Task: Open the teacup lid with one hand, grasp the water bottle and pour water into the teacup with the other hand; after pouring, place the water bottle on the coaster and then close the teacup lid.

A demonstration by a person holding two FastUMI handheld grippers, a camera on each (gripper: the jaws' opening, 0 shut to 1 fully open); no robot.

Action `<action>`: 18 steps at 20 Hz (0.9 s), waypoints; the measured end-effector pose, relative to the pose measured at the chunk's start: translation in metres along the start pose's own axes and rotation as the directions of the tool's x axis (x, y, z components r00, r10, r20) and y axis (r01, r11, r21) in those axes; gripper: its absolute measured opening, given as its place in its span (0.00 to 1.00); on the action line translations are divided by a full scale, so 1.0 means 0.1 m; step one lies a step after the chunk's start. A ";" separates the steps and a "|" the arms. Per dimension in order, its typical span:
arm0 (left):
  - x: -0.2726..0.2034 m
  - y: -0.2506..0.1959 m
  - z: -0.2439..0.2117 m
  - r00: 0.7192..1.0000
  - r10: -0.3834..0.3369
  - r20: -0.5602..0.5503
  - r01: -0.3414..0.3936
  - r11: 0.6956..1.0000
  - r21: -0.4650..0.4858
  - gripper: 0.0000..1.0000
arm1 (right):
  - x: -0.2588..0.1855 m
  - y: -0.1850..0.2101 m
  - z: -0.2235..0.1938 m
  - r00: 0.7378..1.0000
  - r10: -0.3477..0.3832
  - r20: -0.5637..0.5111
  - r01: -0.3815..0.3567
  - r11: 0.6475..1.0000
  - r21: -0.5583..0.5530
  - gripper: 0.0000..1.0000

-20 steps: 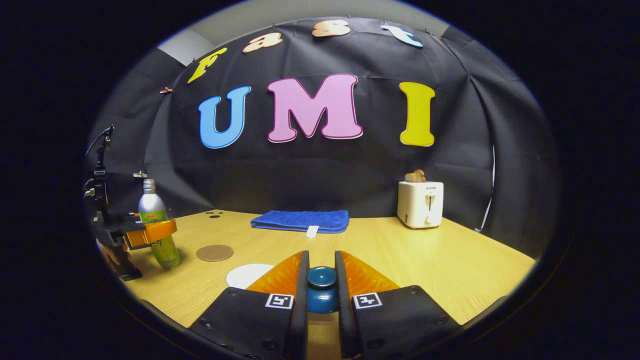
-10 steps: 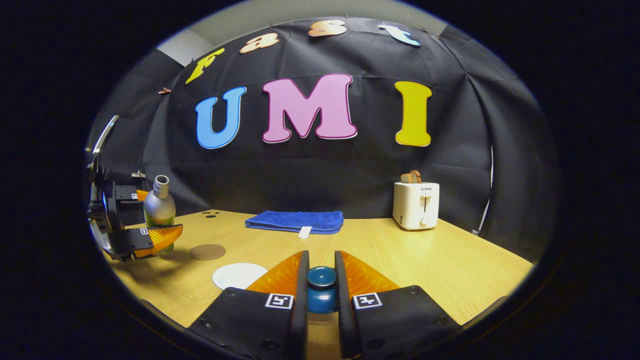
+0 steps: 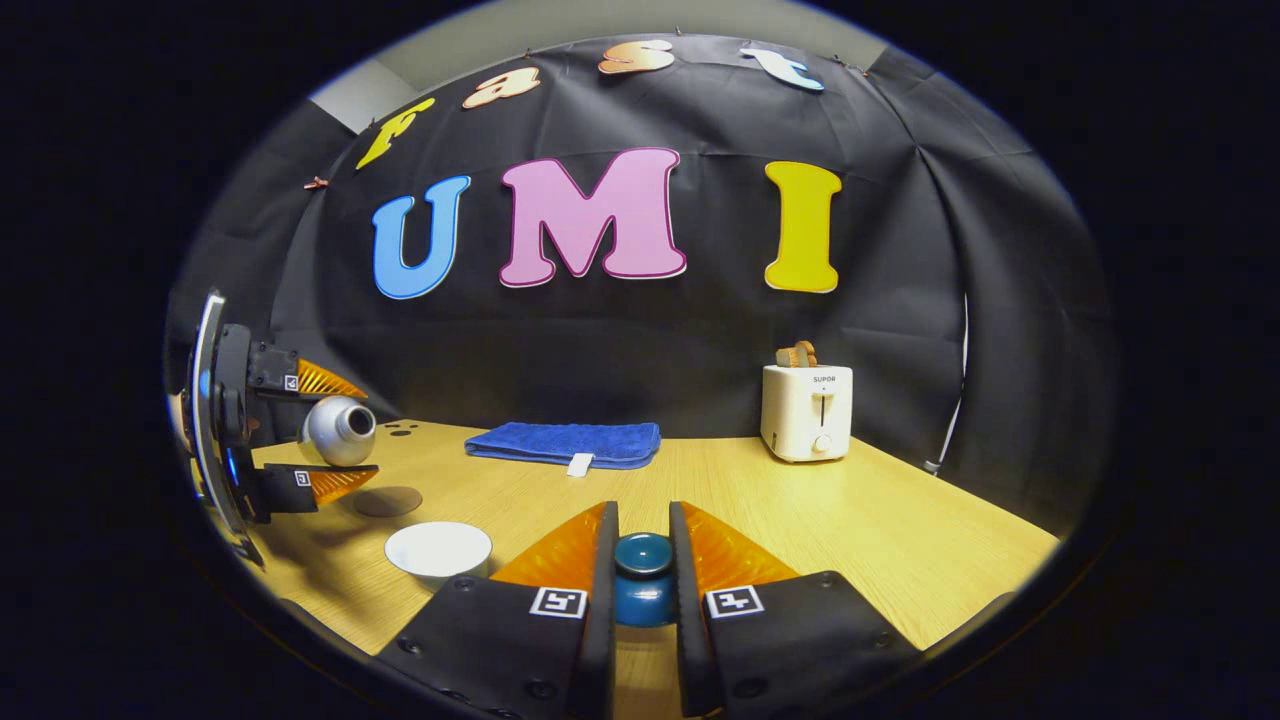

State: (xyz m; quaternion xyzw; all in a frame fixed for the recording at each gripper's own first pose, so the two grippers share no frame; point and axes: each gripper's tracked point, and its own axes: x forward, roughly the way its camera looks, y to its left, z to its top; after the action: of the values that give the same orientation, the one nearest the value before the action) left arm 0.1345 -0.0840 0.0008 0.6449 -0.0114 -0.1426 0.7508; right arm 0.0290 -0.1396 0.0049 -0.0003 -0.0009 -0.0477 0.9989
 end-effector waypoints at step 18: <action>0.18 -0.12 0.14 0.994 -0.105 -0.041 0.112 0.863 0.493 0.81 | 0.00 0.00 0.01 1.000 0.000 0.001 0.000 1.000 0.000 0.29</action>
State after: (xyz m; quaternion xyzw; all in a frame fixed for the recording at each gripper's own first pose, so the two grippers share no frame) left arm 0.1464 -0.1033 -0.0118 0.8159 -0.0066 -0.1729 0.5516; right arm 0.0291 -0.1397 0.0061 -0.0005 -0.0016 -0.0477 0.9989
